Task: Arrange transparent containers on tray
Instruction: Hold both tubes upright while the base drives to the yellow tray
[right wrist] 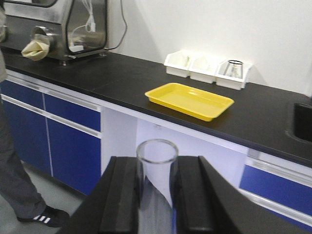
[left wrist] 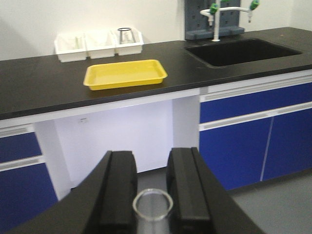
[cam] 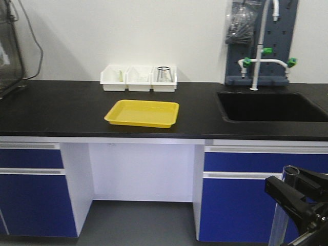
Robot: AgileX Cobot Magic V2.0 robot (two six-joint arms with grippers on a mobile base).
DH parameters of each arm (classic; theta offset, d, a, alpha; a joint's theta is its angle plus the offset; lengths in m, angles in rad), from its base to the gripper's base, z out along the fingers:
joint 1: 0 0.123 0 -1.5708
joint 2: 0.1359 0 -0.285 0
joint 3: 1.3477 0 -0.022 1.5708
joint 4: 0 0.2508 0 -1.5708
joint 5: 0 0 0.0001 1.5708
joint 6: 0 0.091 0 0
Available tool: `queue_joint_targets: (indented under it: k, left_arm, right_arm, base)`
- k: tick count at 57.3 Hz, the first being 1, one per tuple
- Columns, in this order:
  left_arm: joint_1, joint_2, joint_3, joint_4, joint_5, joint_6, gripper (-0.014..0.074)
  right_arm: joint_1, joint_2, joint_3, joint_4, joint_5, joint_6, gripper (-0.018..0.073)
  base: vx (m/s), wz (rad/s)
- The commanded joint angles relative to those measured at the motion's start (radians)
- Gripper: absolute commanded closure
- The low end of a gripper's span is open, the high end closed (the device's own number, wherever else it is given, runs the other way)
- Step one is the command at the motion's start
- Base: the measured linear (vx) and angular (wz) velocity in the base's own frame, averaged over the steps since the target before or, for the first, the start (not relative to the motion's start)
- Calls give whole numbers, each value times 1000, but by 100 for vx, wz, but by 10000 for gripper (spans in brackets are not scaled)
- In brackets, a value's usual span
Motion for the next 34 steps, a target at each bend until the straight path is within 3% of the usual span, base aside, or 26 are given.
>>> queue_joint_targets:
  k: [1, 34]
  left_arm:
    - [-7, 2, -26, -2, -68, -6, 603]
    - [-7, 2, -26, -2, -68, -6, 603]
  right_arm:
    - [1, -6, -33, -5, -35, 1, 572]
    - [1, -6, -33, -5, -27, 1, 572]
  base:
    - [7, 32]
    - [18, 26]
